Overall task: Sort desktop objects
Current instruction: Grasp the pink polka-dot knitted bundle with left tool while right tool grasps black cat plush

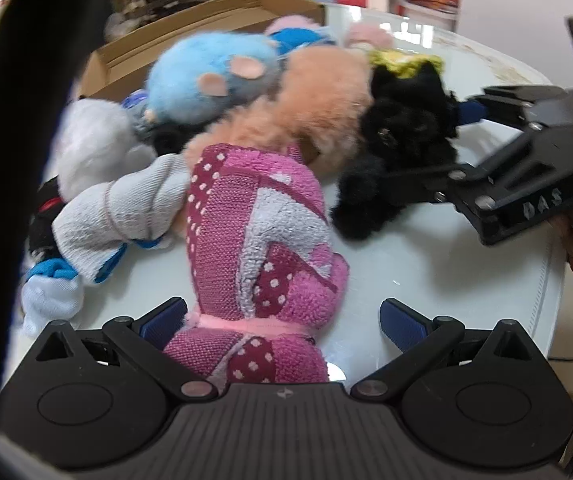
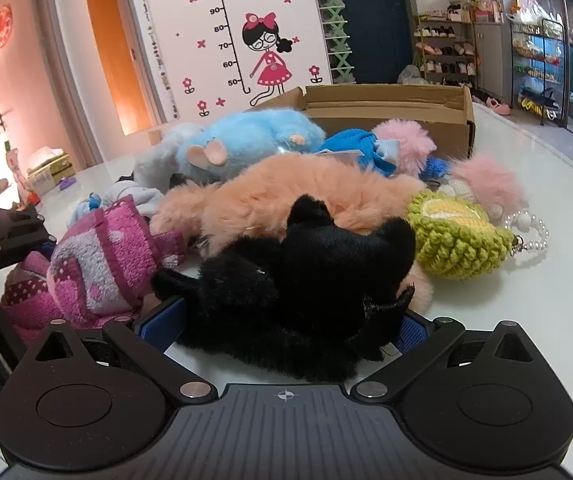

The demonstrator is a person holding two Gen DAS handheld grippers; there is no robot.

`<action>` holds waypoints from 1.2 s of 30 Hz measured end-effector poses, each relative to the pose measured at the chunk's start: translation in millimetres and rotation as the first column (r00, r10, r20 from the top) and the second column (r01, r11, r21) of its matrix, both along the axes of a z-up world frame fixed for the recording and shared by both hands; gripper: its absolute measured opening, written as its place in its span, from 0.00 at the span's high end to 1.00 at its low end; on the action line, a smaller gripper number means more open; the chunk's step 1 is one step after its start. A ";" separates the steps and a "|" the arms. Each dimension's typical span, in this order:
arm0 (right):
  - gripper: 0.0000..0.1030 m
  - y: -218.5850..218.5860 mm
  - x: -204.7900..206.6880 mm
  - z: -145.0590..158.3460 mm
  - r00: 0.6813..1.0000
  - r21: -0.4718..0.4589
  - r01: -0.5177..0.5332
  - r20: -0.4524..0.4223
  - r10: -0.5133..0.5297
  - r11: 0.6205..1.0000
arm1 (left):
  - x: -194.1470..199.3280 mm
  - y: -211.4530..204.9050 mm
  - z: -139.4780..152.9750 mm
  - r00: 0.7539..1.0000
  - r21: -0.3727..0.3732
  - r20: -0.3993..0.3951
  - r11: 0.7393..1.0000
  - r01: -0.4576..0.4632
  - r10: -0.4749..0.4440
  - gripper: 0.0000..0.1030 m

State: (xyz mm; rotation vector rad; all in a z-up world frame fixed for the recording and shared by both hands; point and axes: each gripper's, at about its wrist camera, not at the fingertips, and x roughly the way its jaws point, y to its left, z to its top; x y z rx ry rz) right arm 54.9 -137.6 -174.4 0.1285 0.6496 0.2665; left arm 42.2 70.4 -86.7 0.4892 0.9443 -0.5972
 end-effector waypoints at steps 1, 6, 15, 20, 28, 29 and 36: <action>0.01 0.0 0.8 0.2 1.000 0.002 0.001 -0.002 -0.001 1.000 | 2.6 0.9 -0.1 1.000 0.010 0.006 1.000 -0.018 0.017 0.00; 0.01 -1.4 8.0 -1.2 0.999 0.035 0.021 -0.029 -0.020 0.999 | 14.0 7.4 -0.4 0.993 0.021 0.032 0.993 -0.113 0.112 0.00; 0.11 2.3 7.8 1.3 1.000 -0.019 0.029 -0.004 -0.030 0.999 | 9.2 20.2 -4.8 0.993 -0.097 -0.037 0.989 -0.114 0.111 0.03; 0.17 -0.9 3.3 2.6 0.999 -0.014 0.025 0.020 -0.025 1.000 | 1.5 24.8 -1.5 0.992 -0.131 -0.048 0.983 -0.126 0.121 0.21; 0.20 -6.6 -1.0 3.0 0.999 0.011 0.023 0.032 -0.024 1.000 | 1.1 22.4 1.4 0.985 -0.205 -0.059 0.963 -0.174 0.165 0.33; 0.20 -7.4 -2.3 3.1 0.999 0.013 0.024 0.034 -0.025 1.000 | 0.1 22.5 1.0 0.983 -0.211 -0.056 0.960 -0.183 0.175 0.34; 0.22 -11.6 -12.6 4.7 0.999 0.013 0.012 0.053 -0.013 1.000 | 0.2 20.4 -1.6 0.959 -0.251 -0.036 0.926 -0.281 0.281 0.35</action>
